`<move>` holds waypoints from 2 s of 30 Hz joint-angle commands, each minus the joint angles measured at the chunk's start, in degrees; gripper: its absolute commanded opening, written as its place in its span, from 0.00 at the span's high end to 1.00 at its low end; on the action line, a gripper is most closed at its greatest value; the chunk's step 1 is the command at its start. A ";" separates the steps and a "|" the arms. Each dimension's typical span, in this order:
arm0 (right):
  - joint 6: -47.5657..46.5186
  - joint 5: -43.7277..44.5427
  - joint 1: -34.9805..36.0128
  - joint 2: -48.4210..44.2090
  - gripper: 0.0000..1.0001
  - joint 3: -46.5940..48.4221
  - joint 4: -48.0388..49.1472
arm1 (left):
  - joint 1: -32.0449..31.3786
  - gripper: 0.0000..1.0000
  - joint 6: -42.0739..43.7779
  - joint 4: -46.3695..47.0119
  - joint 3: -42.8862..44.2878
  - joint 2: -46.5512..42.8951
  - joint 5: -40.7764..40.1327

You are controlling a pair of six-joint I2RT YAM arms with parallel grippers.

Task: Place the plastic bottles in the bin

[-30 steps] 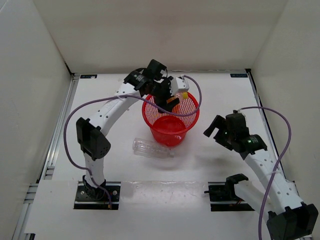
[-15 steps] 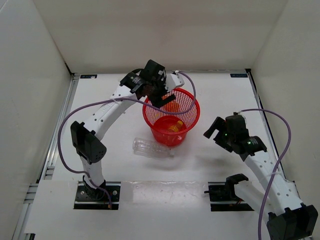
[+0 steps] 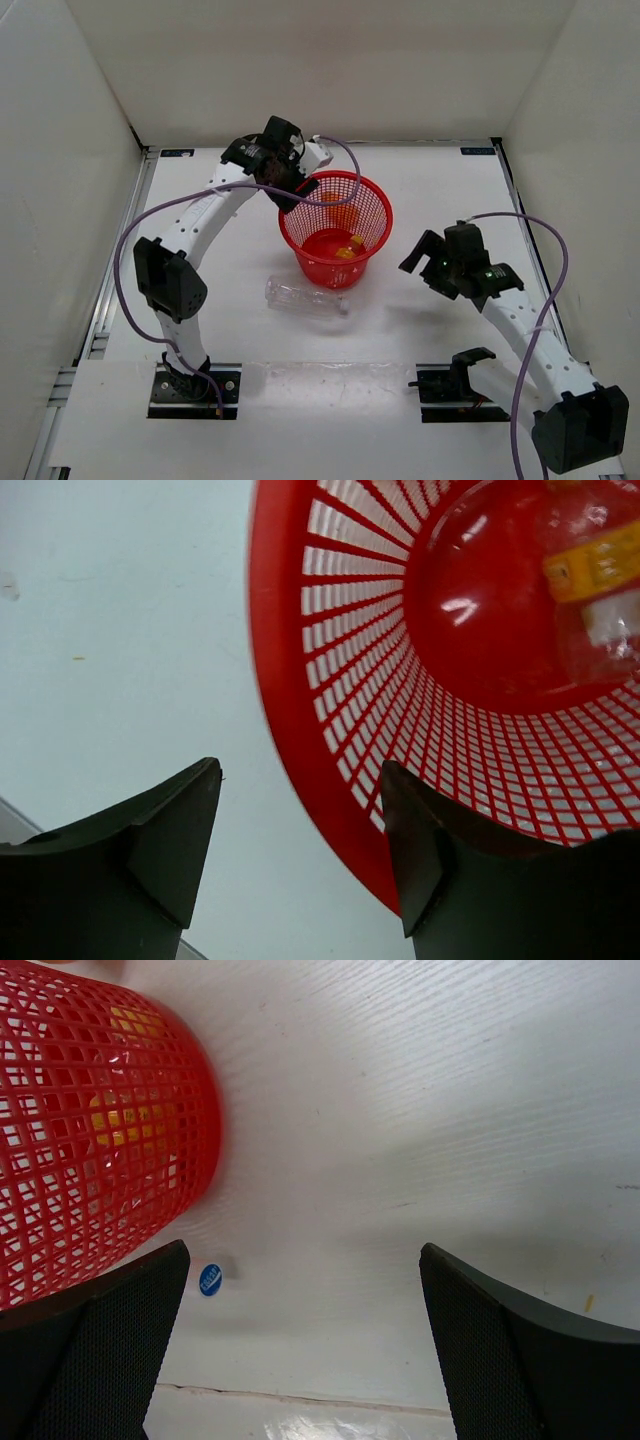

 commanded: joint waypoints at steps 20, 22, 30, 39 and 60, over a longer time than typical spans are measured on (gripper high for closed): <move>-21.64 -15.45 -0.02 44.38 0.01 37.48 9.37 | 14.80 0.86 0.85 -7.60 1.32 -2.55 -0.12; -23.94 -16.43 0.50 53.52 0.01 49.07 5.61 | 16.30 0.86 0.85 -6.98 2.81 -0.71 -3.71; -31.50 -11.77 6.21 77.60 0.01 80.66 -5.23 | 23.68 0.53 0.85 -7.50 6.59 2.55 -4.70; -32.82 -2.31 13.24 79.39 0.01 75.14 -8.39 | 26.68 0.38 -0.20 -7.50 7.64 3.08 -2.33; -26.75 -0.97 11.40 85.19 0.02 81.63 -8.39 | 31.16 0.00 -1.26 -7.50 4.75 -4.13 3.83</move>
